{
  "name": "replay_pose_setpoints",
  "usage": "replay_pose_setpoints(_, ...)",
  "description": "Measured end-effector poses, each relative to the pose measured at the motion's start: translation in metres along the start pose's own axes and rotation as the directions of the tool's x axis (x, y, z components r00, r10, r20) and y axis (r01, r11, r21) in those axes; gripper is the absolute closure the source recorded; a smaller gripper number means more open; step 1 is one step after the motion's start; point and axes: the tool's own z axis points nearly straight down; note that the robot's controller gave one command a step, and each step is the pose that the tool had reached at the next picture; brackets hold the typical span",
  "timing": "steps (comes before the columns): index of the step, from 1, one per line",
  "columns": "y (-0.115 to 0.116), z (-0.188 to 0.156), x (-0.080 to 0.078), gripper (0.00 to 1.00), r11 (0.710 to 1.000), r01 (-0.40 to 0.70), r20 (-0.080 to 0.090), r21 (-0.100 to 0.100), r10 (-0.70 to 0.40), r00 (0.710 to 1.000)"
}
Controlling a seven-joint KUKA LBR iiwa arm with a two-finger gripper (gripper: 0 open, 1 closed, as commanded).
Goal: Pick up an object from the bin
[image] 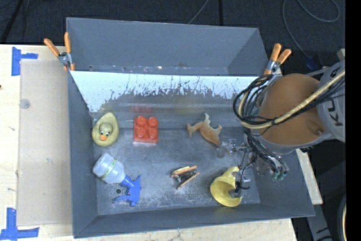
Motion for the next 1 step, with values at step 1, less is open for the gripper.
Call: replay_pose_setpoints(1, -0.0059, 0.0418, 0.0048, 0.0, 0.996, 0.092, -0.006, -0.002, -0.092, 0.996)
